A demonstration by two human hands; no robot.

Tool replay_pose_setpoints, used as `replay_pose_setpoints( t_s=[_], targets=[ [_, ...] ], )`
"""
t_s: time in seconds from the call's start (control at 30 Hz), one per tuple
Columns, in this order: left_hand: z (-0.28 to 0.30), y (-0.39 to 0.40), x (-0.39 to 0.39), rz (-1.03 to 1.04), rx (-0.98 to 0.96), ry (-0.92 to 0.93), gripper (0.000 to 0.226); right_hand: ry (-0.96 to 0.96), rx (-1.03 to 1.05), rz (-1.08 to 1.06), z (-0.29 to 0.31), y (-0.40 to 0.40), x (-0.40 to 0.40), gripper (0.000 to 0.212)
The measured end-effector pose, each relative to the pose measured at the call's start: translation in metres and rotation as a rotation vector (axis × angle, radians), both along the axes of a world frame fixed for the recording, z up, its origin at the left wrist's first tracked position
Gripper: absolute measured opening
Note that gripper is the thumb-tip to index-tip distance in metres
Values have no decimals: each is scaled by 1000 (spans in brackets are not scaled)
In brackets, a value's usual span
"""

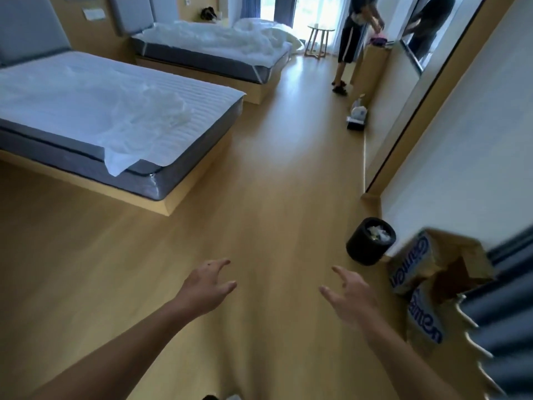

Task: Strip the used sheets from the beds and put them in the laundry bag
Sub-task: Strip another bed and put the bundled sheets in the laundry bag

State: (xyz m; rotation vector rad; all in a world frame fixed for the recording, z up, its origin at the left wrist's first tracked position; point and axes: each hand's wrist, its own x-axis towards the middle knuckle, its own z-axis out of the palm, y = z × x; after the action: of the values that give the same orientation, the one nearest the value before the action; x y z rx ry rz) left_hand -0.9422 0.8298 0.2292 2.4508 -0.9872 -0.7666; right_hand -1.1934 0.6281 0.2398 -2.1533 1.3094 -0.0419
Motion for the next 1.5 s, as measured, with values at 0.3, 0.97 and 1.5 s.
replay_pose_setpoints(
  t_s=[0.3,0.97,1.5],
  targets=[
    [-4,-134,179,134,9,-55,65,-3,-4,173,-37,-159,209,62],
    [-9,-331,537,611,25,38,64,31,129,545,-50,-418,679,63],
    [-52,-332,835,924,6,163,66,227,-3,899,-37,-461,1058,67]
  ],
)
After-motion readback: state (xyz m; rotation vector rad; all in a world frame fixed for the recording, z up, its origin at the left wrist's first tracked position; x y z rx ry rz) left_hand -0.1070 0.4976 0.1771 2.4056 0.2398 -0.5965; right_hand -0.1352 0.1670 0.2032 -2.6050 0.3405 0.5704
